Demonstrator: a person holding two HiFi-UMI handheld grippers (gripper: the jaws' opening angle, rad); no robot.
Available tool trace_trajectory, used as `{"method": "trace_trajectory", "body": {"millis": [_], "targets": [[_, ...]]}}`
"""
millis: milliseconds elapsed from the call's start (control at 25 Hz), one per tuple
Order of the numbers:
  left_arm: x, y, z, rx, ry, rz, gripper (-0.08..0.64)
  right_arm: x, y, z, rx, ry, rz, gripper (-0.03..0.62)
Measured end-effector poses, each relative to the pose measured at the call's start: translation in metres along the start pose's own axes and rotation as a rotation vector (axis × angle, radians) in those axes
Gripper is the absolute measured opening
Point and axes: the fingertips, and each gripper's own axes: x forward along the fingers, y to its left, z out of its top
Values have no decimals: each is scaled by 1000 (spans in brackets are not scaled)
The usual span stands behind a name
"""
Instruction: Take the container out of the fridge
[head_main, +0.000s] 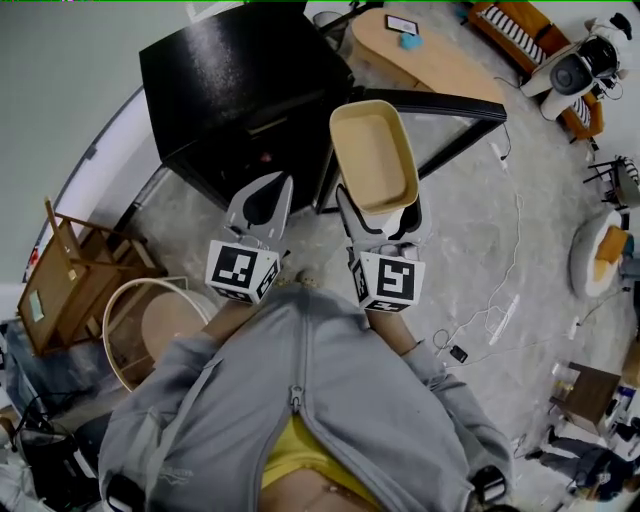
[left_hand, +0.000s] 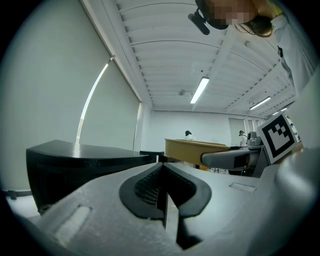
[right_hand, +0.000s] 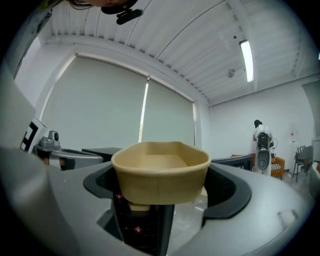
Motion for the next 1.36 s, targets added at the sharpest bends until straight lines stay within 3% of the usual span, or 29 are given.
{"method": "trace_trajectory", "body": {"millis": [360,1360], "targets": [[11,-16,24,27,-39,-15,3,-1,-19,27,-36,-50,-79,500],[9,-21,21,22,-33,-45,3,-2,-13,9,-16,5,-60,500]]}}
